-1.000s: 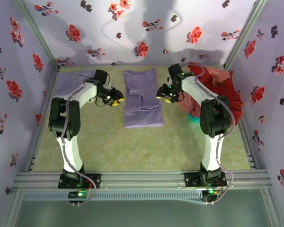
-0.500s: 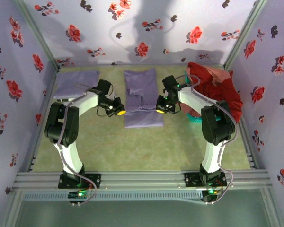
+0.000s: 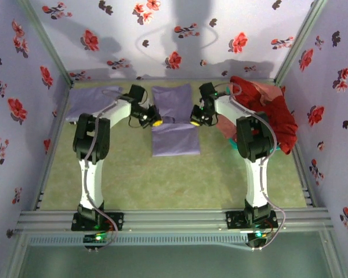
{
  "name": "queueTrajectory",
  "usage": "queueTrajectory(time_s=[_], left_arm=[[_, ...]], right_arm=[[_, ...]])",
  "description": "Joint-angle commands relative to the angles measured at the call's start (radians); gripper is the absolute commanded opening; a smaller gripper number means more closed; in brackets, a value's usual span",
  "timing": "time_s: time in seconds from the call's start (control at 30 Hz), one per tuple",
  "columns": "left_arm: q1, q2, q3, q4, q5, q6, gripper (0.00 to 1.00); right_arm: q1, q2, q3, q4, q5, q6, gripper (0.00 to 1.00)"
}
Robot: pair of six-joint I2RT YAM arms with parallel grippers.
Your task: Fold and stack the t-shirts
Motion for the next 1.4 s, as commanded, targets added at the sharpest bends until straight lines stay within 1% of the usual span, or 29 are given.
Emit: queueTrajectory(time_s=[0.0,0.07,0.13,0.2,0.33,0.4,0.5,0.63,0.73,0.8,0.93,1.03,1.23,1.33,1.37], left_arm=[[0.015,0.023,0.146,-0.073,0.001,0.007,0.04],[0.014,-0.002,0.177,-0.132,-0.033,0.042,0.07],[0.014,-0.060,0.141,-0.166,-0.068,0.076,0.14],[0.011,-0.149,0.032,-0.164,-0.087,0.098,0.20],[-0.014,-0.299,-0.216,-0.153,-0.108,0.129,0.28],[-0.035,-0.362,-0.330,-0.154,-0.129,0.141,0.32],[-0.066,-0.425,-0.447,-0.153,-0.156,0.140,0.34],[-0.111,-0.463,-0.547,-0.100,-0.166,0.089,0.35],[-0.135,-0.454,-0.587,-0.052,-0.181,0.055,0.36],[-0.147,-0.435,-0.593,-0.045,-0.207,0.052,0.36],[-0.175,-0.400,-0.562,-0.088,-0.285,0.083,0.36],[-0.181,-0.377,-0.565,-0.060,-0.283,0.079,0.36],[-0.189,-0.356,-0.570,-0.002,-0.292,0.074,0.35],[-0.192,-0.346,-0.562,0.027,-0.297,0.071,0.30],[-0.192,-0.342,-0.559,0.032,-0.296,0.071,0.27]], right_arm=[[-0.012,0.010,0.138,-0.049,0.040,-0.027,0.08],[-0.012,-0.017,0.162,-0.080,0.056,-0.038,0.10],[-0.008,-0.075,0.128,-0.105,0.068,-0.047,0.15],[0.010,-0.165,0.030,-0.121,0.094,-0.058,0.19],[0.076,-0.333,-0.199,-0.132,0.135,-0.074,0.28],[0.116,-0.391,-0.311,-0.129,0.151,-0.065,0.35],[0.167,-0.442,-0.424,-0.106,0.174,-0.047,0.40],[0.181,-0.456,-0.537,-0.055,0.169,-0.019,0.42],[0.181,-0.459,-0.591,-0.011,0.169,-0.013,0.44],[0.182,-0.448,-0.611,0.017,0.159,-0.012,0.46],[0.180,-0.407,-0.614,0.038,0.146,-0.024,0.46],[0.180,-0.385,-0.609,0.045,0.169,-0.037,0.46],[0.174,-0.354,-0.603,0.072,0.189,-0.055,0.43],[0.167,-0.340,-0.610,0.102,0.189,-0.058,0.39],[0.164,-0.337,-0.613,0.115,0.184,-0.058,0.37]])
